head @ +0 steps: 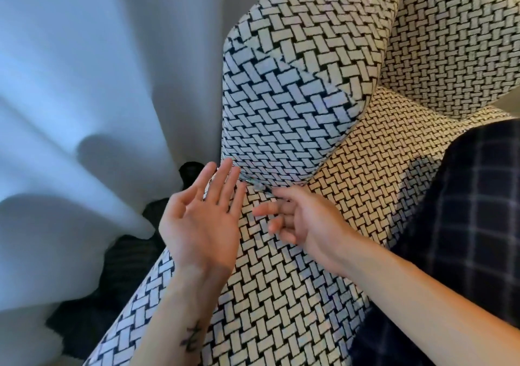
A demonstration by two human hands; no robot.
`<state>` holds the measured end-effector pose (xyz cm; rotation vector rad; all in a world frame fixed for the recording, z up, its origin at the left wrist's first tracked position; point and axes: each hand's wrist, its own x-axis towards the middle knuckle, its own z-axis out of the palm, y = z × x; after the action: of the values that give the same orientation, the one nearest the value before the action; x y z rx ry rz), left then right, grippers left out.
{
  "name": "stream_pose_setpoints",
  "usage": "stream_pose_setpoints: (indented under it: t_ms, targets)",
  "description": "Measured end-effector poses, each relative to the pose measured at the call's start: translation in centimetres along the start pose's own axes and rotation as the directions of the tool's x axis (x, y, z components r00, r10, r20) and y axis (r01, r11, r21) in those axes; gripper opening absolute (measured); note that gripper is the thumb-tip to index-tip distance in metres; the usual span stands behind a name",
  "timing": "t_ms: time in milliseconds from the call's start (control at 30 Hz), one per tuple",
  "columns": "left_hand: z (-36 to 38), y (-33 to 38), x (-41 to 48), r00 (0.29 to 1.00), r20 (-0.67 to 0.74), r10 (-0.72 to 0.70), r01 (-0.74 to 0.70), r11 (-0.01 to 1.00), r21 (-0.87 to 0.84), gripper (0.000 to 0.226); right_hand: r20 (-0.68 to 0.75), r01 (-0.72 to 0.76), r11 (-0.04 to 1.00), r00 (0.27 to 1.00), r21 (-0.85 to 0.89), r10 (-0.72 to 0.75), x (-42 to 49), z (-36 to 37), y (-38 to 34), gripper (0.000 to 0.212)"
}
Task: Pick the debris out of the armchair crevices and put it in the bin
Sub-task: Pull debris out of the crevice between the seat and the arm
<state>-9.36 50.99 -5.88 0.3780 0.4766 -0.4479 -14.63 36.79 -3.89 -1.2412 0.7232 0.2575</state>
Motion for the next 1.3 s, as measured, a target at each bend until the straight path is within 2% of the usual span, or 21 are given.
stream_pose_setpoints:
  t_ms: [167,367,467,600,733,933,1033,1167,1300]
  targets:
    - [-0.3,0.1,0.4,0.998,0.028,0.053,-0.054,0.996,0.066,0.048,0.069,-0.088,0.996,0.994,-0.023,0.09,0.6,0.9,0.1,0.029]
    - [-0.6,0.4,0.5,0.999,0.04,0.02,-0.024,0.995,0.093,0.048,0.045,-0.189,0.982,0.981,-0.006,0.19,2.1,0.9,-0.6,0.028]
    - [-0.5,0.4,0.5,1.0,0.025,0.002,-0.003,0.999,0.049,0.049,0.109,-0.234,0.972,0.967,0.007,0.232,3.2,0.8,-0.9,0.034]
    - [-0.8,0.1,0.8,1.0,0.029,0.007,-0.009,0.999,0.048,0.049,0.195,-0.229,0.972,0.957,0.046,0.217,4.4,0.7,-0.7,0.034]
    - [-0.6,0.1,0.5,0.999,0.036,-0.03,0.026,0.994,0.105,0.05,0.088,-0.194,0.965,0.98,0.179,0.181,4.2,0.8,0.2,0.028]
    - [-0.6,0.9,0.4,1.0,0.026,-0.006,0.004,0.998,0.067,0.05,0.056,-0.196,0.97,0.98,0.141,0.19,3.8,0.5,0.0,0.014]
    - [-0.6,1.1,0.5,0.999,0.03,-0.012,0.01,0.999,0.052,0.05,0.002,-0.195,0.976,0.981,0.1,0.195,3.9,1.4,-0.1,0.014]
    - [-0.7,1.1,0.6,0.999,0.032,-0.034,0.032,0.998,0.06,0.05,-0.042,-0.292,0.955,0.955,0.053,0.294,5.1,2.2,-0.9,0.019]
    - [-0.6,1.1,0.5,0.999,0.024,-0.03,0.029,0.998,0.052,0.05,-0.214,-0.287,0.954,0.93,0.092,0.3,5.6,3.2,-0.7,0.014]
